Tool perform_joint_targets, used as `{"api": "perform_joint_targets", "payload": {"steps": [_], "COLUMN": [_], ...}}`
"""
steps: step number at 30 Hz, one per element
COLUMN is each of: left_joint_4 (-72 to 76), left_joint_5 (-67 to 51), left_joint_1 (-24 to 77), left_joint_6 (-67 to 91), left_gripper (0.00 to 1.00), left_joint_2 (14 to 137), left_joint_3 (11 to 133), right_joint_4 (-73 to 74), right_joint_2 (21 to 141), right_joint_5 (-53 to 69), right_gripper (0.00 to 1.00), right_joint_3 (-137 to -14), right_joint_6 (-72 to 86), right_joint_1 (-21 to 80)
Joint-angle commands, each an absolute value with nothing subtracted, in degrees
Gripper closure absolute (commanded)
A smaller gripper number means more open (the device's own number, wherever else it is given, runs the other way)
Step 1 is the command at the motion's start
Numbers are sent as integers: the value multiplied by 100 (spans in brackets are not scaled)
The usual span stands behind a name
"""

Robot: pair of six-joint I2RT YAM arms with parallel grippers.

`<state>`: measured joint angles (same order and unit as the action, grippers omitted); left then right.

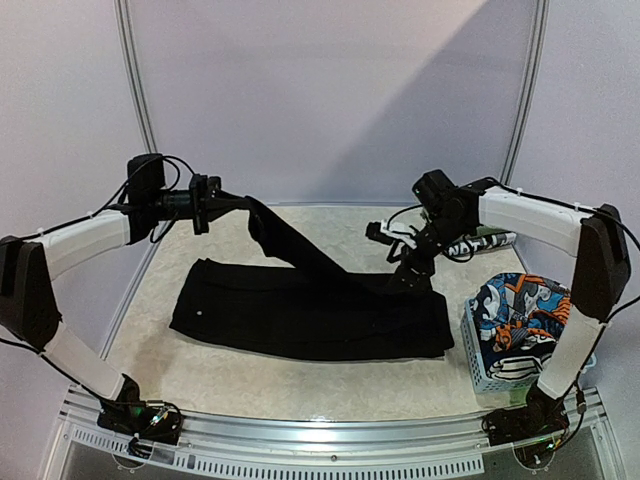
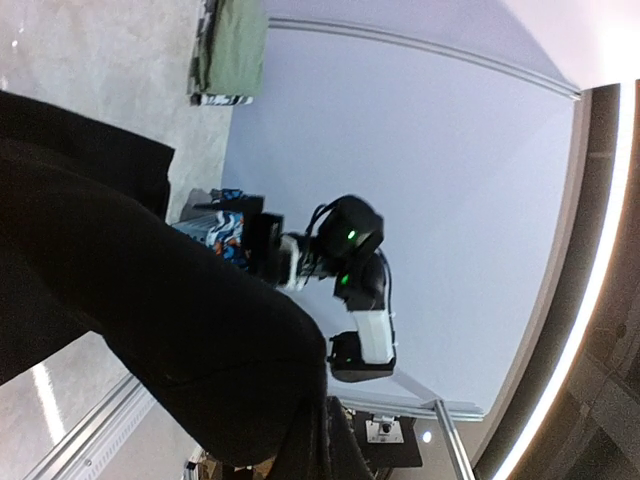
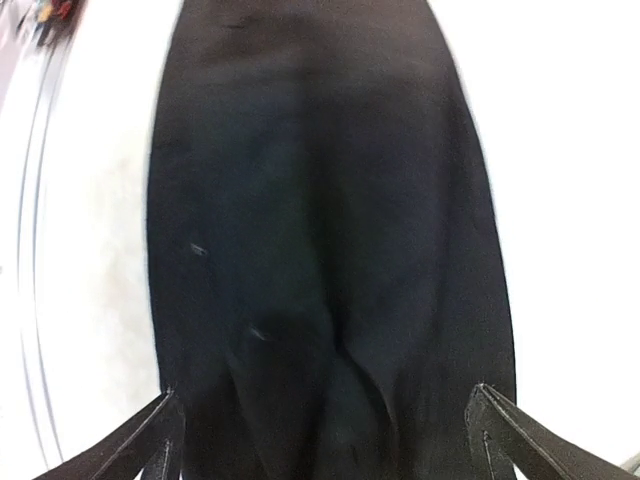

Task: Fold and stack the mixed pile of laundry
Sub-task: Adjust the rectangle-folded shirt at the center of the board.

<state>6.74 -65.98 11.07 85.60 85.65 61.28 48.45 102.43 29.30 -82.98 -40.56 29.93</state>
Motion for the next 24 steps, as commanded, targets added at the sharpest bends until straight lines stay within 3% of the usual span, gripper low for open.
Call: {"api": "perform_joint_targets", "payload": {"steps": [1,13,17,24], "left_joint_4": [2188,1549,463,536], "left_joint_5": [-5884,-5508,-5558,-5732], "left_joint_1": [1225,1328,1201,742], "left_joint_6": [10057,10114,9339,9058], "left_gripper": [100,100,100,100], "left_joint_2": [8148,7587,7581,7857], "left_joint_3": [6184,6257,6238,5915], "right_joint_4": [4334,3977,4176,4702], "right_joint_2": [10226,10868,10881,10723], "right_joint_5": [2069,1777,2049,2762], "right_gripper": [1,1,2,3], "right_joint_3": [-8021,-8806,-8789,-8807], "right_joint_6": [-4554,-4274,-4379,-4749], "right_joint_1": [3790,3822,3817,3518]}}
